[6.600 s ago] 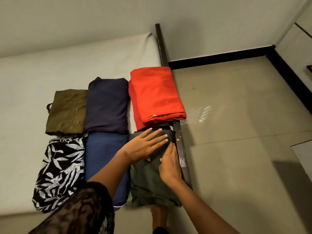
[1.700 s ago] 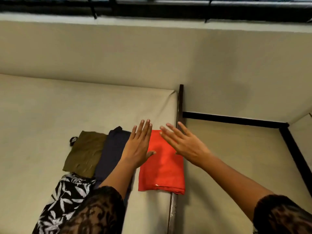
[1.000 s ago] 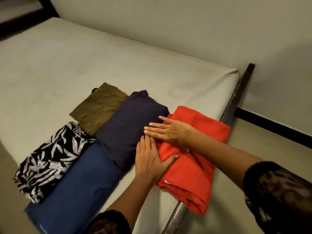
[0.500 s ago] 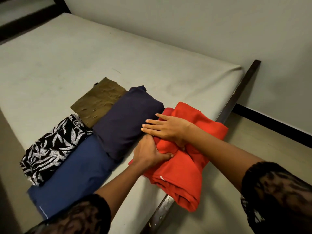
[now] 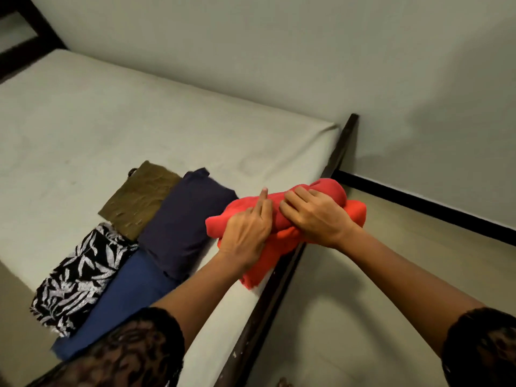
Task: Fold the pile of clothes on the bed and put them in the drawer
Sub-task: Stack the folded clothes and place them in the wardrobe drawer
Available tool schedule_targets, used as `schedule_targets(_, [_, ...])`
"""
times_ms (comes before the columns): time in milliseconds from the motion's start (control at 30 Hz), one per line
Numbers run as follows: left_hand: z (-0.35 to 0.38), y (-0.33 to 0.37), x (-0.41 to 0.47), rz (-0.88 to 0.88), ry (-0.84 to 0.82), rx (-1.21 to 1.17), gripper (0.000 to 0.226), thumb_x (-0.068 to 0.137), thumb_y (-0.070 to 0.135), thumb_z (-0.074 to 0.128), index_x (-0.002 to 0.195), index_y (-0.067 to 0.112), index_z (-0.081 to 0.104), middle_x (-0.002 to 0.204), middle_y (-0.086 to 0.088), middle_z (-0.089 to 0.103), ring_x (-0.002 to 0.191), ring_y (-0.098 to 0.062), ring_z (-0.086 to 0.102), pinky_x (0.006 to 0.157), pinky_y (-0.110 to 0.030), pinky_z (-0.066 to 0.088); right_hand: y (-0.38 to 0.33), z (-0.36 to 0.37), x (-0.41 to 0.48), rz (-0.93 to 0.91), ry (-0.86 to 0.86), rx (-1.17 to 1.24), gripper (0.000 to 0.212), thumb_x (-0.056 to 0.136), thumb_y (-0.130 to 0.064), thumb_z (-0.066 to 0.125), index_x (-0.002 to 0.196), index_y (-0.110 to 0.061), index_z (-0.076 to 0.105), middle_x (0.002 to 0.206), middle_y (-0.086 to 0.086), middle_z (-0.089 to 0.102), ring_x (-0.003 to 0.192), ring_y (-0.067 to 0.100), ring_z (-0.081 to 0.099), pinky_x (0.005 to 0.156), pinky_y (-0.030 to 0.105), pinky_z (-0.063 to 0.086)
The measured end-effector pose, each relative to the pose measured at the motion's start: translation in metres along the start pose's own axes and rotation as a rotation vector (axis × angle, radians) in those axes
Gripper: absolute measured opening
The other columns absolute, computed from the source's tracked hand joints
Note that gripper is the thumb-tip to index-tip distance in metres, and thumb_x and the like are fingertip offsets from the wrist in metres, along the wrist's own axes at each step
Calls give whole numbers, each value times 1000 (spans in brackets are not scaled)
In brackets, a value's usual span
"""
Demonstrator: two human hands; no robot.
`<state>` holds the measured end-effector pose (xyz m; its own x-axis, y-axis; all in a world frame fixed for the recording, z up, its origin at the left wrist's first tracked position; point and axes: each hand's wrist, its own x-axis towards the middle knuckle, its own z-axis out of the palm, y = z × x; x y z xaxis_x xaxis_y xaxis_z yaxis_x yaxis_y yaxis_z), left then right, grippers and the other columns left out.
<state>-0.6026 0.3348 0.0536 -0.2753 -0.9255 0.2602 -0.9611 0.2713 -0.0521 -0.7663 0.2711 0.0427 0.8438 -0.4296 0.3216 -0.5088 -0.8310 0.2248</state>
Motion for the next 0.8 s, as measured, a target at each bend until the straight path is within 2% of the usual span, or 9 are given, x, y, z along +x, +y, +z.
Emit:
schedule_targets(33, [-20,3,14,38,30,-20,58,69,33,59,113,-4,53,97,-20,70,46,-20,60,37,-20,39,8,-22,-2,61,-12,-26,25,79,-27,68,91,-7,58,100,17,63,88,32,62,60,36,52])
schedule_targets(100, [-53,10,40,84,48,-35,68,79,48,34,112,-4,63,103,-20,69,56,-21,66,42,-20,44,22,-57,-3,151,-12,-95,22,86,-24,52,97,-6,60,114,19,64,101,35,63,65,37,53])
schedule_targets(333, [-170,52,120,423,196,-80,76,82,58,32,106,-7,65,92,-18,70,71,-29,68,57,-30,53,63,-201,-29,420,-49,-345,26,80,-18,52,98,-4,64,105,21,68,91,36,68,75,44,56])
schedule_targets(433, [-232,89,136,614,250,-74,69,82,55,42,108,-5,65,96,-18,70,78,-30,69,67,-33,55,57,-281,-59,582,-87,-466,27,76,-13,64,100,-3,61,106,22,67,92,36,68,76,45,56])
schedule_targets(500, [-258,113,140,719,305,-68,61,75,43,70,112,-5,63,101,-20,69,82,-31,70,70,-35,57,48,-324,-77,650,-89,-507,35,69,-11,74,101,-3,61,105,22,68,92,37,68,75,45,57])
schedule_targets(533, [-280,132,137,795,321,-81,67,67,39,81,114,-5,62,104,-21,69,84,-31,70,70,-36,58,38,-354,-92,699,-125,-551,37,68,-10,77,100,-2,62,105,23,68,92,37,68,75,45,57])
schedule_targets(633, [-327,183,120,956,402,-123,77,61,43,83,117,-4,61,108,-21,67,86,-31,70,71,-38,57,6,-422,-132,833,-178,-663,39,67,-12,79,101,-2,64,105,23,68,91,37,68,75,46,57])
schedule_targets(700, [-362,223,97,1092,474,-170,71,70,45,75,118,-5,60,110,-23,66,86,-33,70,69,-40,57,-27,-463,-166,916,-203,-746,35,70,-13,75,101,0,64,105,24,67,91,38,68,74,47,57])
schedule_targets(800, [-398,283,59,1233,516,-233,71,82,51,37,117,-6,60,111,-23,66,88,-34,69,69,-42,57,-80,-517,-212,1053,-264,-836,27,77,-15,66,100,0,67,103,24,68,89,37,68,72,46,58])
